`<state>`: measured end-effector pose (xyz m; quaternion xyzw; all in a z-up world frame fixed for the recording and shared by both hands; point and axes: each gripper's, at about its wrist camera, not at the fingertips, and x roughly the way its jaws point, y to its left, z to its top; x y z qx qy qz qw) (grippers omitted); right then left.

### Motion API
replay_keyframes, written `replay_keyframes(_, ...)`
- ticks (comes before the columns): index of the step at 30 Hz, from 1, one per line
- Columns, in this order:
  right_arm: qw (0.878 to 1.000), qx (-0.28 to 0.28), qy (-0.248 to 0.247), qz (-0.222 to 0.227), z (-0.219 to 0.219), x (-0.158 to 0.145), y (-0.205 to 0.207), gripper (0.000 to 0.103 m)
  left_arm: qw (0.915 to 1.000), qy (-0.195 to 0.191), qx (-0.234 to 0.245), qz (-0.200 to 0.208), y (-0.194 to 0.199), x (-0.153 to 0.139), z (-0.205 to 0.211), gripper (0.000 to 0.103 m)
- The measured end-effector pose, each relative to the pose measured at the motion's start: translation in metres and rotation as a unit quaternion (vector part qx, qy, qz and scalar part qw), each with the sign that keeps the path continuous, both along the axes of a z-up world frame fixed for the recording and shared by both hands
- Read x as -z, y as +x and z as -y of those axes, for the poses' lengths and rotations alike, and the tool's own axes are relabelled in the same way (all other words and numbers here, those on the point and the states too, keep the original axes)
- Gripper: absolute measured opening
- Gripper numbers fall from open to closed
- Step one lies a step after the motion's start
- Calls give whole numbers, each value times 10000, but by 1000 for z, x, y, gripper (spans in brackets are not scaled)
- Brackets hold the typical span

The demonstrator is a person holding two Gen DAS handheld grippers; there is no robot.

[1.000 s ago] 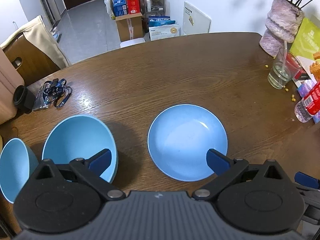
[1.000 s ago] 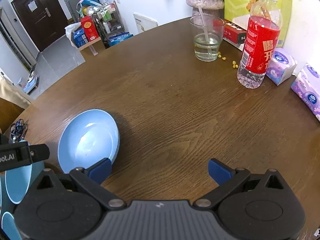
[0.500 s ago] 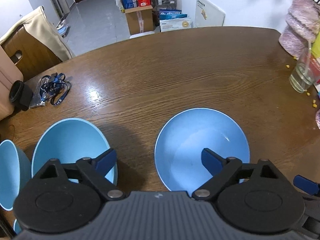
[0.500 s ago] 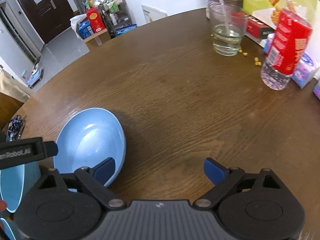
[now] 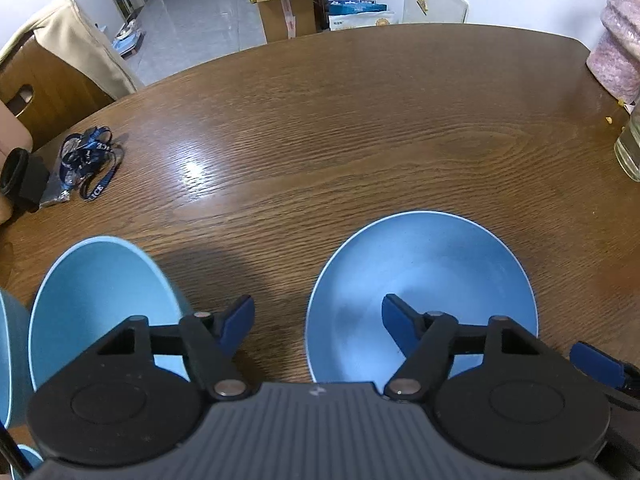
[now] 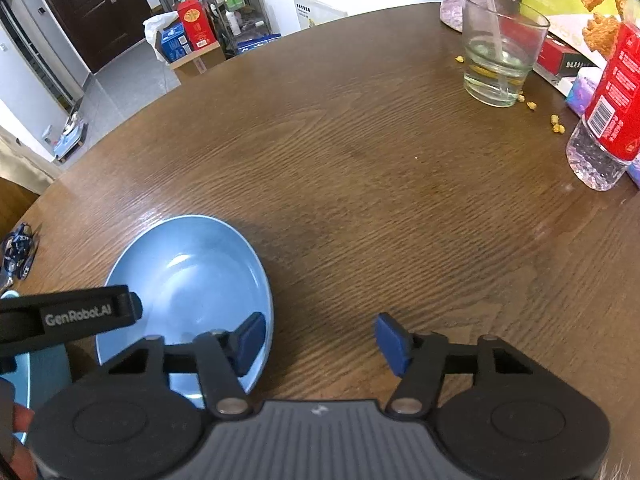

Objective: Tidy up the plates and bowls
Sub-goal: 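Close the left gripper on the blue plate rim while the right gripper also grips it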

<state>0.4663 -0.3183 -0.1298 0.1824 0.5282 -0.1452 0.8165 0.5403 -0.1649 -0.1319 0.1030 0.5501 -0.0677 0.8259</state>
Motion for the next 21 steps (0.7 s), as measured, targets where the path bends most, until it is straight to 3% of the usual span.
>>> replay_keyframes(8, 9999, -6, 133, 39, 1, 7, 5, 44, 9999, 43, 91, -51, 8, 13, 8, 63)
replay_keyframes(16, 9996, -36, 242, 152, 1, 9, 7, 29, 9995, -151, 197, -202, 9, 17, 10, 42)
replay_keyframes(21, 9992, -30, 322, 239, 2, 10, 6, 12, 9991, -216, 319, -199, 11, 19, 9, 25)
